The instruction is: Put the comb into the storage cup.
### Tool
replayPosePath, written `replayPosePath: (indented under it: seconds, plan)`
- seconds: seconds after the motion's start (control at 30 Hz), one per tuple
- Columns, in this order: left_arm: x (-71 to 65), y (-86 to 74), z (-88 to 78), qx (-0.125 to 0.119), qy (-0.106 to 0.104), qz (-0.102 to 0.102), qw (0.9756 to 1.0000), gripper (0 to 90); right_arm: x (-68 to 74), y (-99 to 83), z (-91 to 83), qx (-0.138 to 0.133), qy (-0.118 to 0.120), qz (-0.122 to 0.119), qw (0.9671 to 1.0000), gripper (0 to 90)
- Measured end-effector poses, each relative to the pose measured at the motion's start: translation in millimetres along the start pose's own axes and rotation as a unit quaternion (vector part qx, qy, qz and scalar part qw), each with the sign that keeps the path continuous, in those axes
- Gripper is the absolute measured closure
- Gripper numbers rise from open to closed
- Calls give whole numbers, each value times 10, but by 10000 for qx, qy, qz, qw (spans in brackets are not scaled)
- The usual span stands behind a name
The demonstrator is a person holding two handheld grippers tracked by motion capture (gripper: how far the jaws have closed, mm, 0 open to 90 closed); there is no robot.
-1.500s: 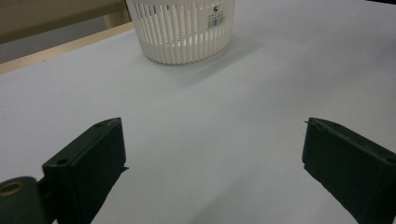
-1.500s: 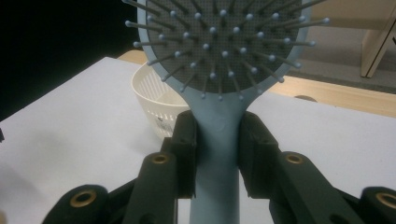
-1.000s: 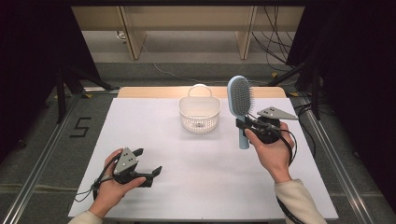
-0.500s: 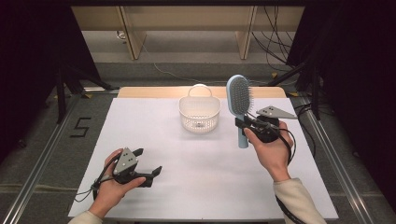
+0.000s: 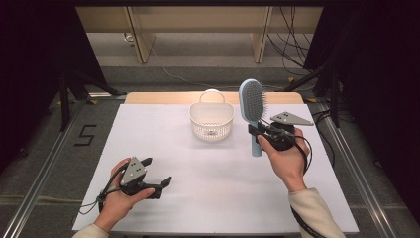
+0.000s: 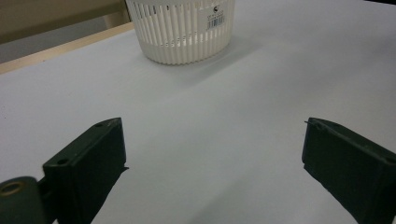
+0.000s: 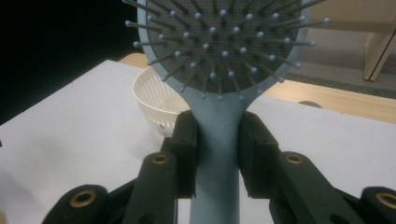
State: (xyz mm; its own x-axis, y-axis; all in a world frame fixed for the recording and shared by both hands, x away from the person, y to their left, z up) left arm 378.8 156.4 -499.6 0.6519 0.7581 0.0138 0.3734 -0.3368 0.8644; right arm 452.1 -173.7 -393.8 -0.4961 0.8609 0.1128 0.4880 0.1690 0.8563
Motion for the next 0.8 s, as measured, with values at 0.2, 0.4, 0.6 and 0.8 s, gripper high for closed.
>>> replayPosePath:
  seconds: [0.2, 0.4, 0.6, 0.8]
  plan:
    - [1, -1, 1, 5, 2, 3, 10000, 58, -5, 11, 9, -16, -5, -8, 10000, 705]
    - [1, -1, 0, 3, 2, 2, 10000, 59, -10, 18, 26, -25, -22, -5, 10000, 705]
    - [2, -2, 0, 4, 5, 3, 10000, 59, -14, 25, 42, -33, -29, -12, 10000, 705]
    - [2, -3, 1, 5, 2, 1, 10000, 59, -12, 33, 54, -35, -25, -2, 10000, 705]
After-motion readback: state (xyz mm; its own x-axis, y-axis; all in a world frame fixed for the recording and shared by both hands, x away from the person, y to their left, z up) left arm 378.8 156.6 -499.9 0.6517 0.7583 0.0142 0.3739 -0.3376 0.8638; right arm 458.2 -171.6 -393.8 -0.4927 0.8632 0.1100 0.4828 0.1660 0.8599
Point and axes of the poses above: each handheld gripper's, and its own axes: z roughly forward along the jaws, y roughly out of its top, x roughly to its left, the point moved 7 cm from there along z, roughly forward along the jaws, and after that the axes turned 5 degrees about x, right-handed, at the moved point
